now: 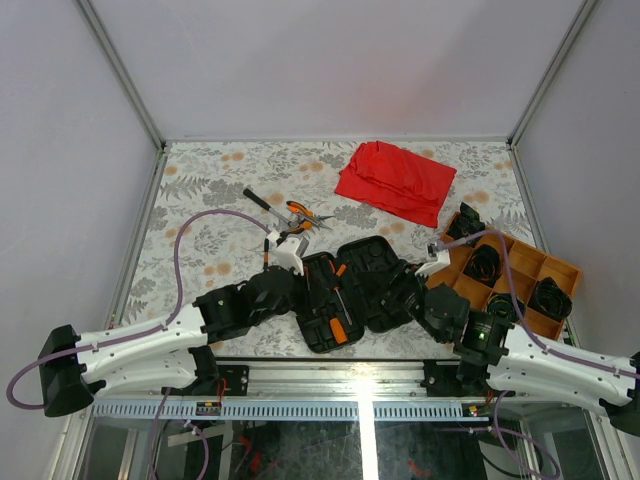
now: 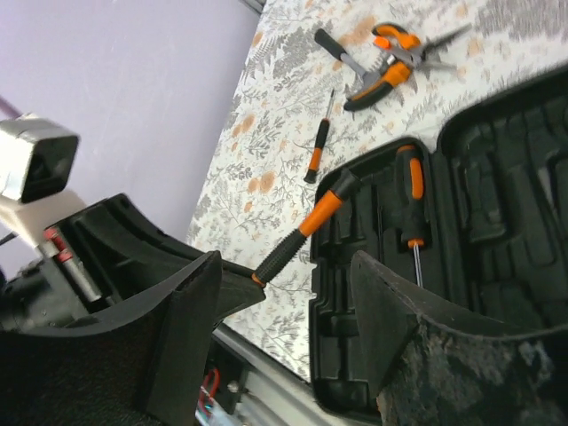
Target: Sort the tools into containers
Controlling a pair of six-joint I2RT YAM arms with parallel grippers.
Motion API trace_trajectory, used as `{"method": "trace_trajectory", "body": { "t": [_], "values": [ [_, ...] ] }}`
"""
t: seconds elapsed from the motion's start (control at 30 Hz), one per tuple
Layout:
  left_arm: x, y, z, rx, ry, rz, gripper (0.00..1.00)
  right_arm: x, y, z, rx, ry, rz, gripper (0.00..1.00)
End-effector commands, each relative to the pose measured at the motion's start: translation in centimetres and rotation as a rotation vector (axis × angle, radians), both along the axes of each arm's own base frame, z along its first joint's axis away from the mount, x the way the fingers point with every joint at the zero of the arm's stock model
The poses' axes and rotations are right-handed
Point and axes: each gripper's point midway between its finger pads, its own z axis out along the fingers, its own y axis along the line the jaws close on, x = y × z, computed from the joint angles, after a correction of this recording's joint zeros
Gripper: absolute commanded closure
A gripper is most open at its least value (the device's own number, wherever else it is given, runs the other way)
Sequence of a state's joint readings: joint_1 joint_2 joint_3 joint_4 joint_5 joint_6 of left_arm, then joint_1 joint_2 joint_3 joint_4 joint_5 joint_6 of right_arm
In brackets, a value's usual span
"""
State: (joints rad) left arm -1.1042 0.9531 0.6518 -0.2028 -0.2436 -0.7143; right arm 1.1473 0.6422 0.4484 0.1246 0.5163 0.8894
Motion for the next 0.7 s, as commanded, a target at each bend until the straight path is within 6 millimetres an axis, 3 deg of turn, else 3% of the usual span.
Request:
{"method": "trace_trajectory", "body": {
  "t": [0.0,0.2,0.47,0.67],
  "values": [
    [1.1,-0.6,1.6,-0.069,-0.040,0.037,1.00,0.9,0.6,0.6,0.316,0.160,-0.117,0.34],
    [1.2,-1.1,1.8,-0.078,-0.042,0.032,1.00,1.0,1.8,-0.5,0.359,0.212,-0.111,0.40],
    [1.1,-1.6,1.8,-0.082,-0.039,0.011,1.00,0.8,3.7,-0.6,0.417,0.238,-0.054,0.46],
    [1.1,-1.5,2.2,-0.092,-0.050,0.016,1.00,0.8,4.1,-1.5,0.423,0.280,-0.060,0.53]
  ]
}}
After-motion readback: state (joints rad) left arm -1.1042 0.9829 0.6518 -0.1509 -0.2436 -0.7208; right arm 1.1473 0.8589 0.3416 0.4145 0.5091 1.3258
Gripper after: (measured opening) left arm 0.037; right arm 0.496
